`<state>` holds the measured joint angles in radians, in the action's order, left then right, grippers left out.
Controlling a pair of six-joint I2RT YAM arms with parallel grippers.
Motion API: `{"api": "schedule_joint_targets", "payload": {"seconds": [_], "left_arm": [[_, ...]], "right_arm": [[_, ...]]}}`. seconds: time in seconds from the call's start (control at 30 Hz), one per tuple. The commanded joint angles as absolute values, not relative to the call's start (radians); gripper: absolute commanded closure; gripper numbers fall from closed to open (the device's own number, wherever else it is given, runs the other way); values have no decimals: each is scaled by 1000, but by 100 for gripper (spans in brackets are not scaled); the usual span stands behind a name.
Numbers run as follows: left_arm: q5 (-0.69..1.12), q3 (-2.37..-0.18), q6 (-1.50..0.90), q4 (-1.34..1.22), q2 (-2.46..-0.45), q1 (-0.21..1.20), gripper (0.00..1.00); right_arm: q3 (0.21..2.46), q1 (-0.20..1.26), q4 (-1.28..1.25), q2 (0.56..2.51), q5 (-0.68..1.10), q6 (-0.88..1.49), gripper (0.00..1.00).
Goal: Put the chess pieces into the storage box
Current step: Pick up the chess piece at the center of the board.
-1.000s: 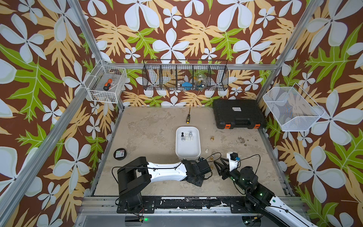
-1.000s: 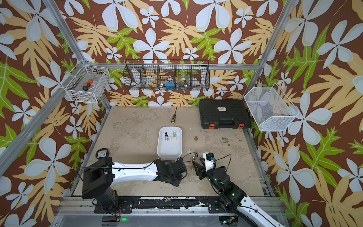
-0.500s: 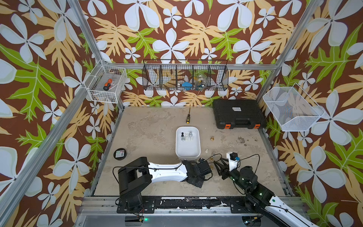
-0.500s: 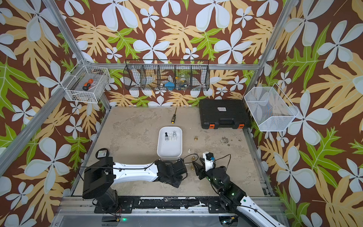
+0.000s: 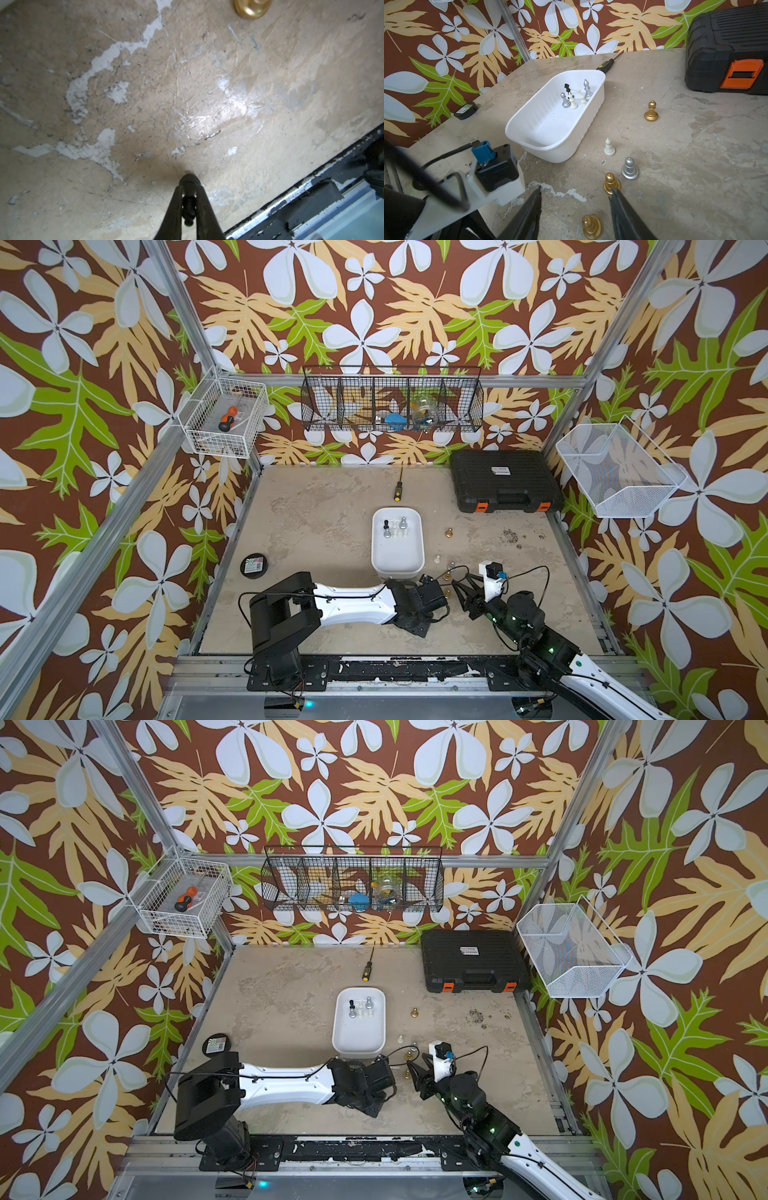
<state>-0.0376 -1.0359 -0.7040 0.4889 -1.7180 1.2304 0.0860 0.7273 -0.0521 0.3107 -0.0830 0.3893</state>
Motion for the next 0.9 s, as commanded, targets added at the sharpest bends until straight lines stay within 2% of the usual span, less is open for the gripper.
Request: {"api": "schedule_joint_targets", "payload": {"seconds": [0.0,0.27,0.37,0.57,0.73,0.87], "left_arm": [[-56,-1042,-700,505,-1709,1232,87],[-130,-1156,-657,628,-1667,1227,89],[-133,-1215,-616,683,-1636,1186,89],[-189,-1340,-479,748,-1617,994,89],[-190,-1400,-372,726,-1706,822,89],[-204,-1430,-331,706,-1775,736,89]], "right_arm": [[87,728,-76,311,-92,388,45],[87,729,-77,314,-94,388,45],[87,729,-77,311,-94,388,45],[86,729,-69,288,-95,387,45],[81,729,-61,259,-99,386,45],[82,728,-61,259,-96,385,46]]}}
